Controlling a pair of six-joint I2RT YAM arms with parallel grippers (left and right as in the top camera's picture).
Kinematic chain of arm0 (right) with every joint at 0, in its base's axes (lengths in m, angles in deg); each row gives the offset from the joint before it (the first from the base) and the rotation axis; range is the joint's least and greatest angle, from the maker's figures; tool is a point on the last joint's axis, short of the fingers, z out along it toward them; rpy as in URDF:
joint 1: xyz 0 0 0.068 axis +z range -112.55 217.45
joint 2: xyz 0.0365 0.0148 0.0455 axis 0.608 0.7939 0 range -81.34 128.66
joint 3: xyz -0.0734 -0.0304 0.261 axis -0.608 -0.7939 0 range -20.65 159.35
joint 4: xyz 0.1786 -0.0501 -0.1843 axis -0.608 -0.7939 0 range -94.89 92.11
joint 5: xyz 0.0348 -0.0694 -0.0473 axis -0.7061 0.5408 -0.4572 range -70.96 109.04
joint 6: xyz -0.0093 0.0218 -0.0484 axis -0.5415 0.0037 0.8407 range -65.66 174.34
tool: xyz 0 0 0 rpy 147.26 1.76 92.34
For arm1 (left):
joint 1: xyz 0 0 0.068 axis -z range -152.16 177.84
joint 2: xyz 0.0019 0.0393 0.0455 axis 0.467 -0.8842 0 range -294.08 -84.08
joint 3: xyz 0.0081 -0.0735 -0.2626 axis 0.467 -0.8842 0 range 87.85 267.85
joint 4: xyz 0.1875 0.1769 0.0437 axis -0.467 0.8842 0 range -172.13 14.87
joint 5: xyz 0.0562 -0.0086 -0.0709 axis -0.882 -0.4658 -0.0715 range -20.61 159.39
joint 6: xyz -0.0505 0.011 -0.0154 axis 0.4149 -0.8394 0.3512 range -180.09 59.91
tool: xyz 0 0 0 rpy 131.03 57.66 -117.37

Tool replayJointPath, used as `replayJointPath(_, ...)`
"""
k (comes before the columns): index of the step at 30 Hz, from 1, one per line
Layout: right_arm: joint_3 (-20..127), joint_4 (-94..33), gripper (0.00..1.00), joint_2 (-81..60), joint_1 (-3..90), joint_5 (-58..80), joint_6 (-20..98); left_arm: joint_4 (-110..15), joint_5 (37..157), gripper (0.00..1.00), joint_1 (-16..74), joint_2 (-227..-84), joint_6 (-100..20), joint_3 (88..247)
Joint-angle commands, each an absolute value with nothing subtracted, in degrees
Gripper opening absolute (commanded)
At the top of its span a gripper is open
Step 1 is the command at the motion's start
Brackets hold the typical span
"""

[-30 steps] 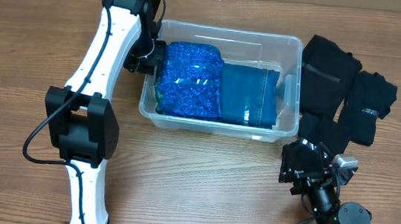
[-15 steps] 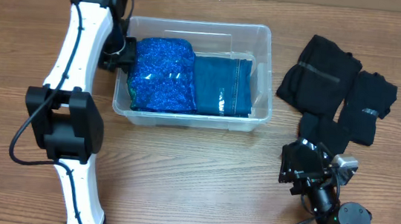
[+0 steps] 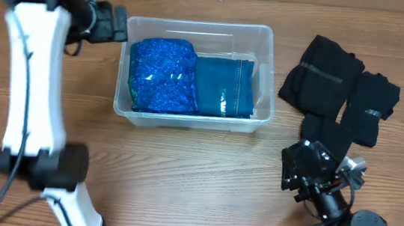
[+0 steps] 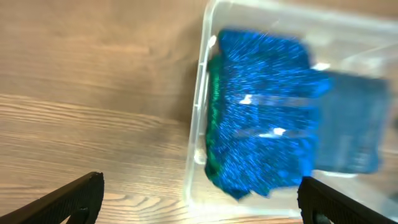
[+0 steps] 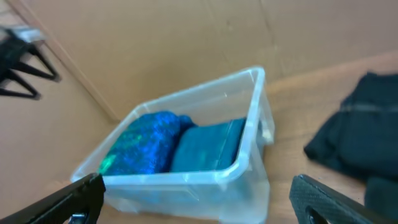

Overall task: Pack container
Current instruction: 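Raise the left arm clear and reach the right gripper toward black clothes, then grasp the black folded garment with the right gripper and lift it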

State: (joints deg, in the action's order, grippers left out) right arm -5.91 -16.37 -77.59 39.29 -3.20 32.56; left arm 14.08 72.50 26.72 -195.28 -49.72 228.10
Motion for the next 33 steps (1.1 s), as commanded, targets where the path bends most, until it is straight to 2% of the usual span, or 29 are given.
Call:
replayJointPath(1,5.63,-23.82,1.0,-71.86,38.92,0.69,31.58,14.67,73.49,1.0,27.0,-185.62,-47.47,229.7)
replayJointPath(8,27.25,-45.18,1.0,-50.31,38.92,13.92,31.58,14.67,72.11,1.0,27.0,-174.6,-48.37,229.7)
replayJointPath(15,37.5,-47.74,1.0,-32.0,35.62,15.99,31.55,14.67,71.74,1.0,27.0,-170.38,-50.51,229.7)
replayJointPath(19,37.61,-49.51,1.0,-25.09,27.78,12.74,31.51,14.67,71.74,1.0,27.0,-170.32,-51.16,229.67)
replayJointPath(26,37.48,-54.42,1.0,-12.26,5.26,0.39,34.07,14.67,71.76,1.0,27.0,-170.32,-51.12,229.67)
replayJointPath(29,37.08,-55.32,1.0,-7.12,-0.4,-0.84,35.14,14.67,71.76,1.0,27.0,-170.32,-51.12,229.67)
replayJointPath(33,35.25,-55.23,1.0,0.44,-2.5,-2.87,37.83,14.67,71.76,1.0,27.0,-170.32,-51.12,229.67)
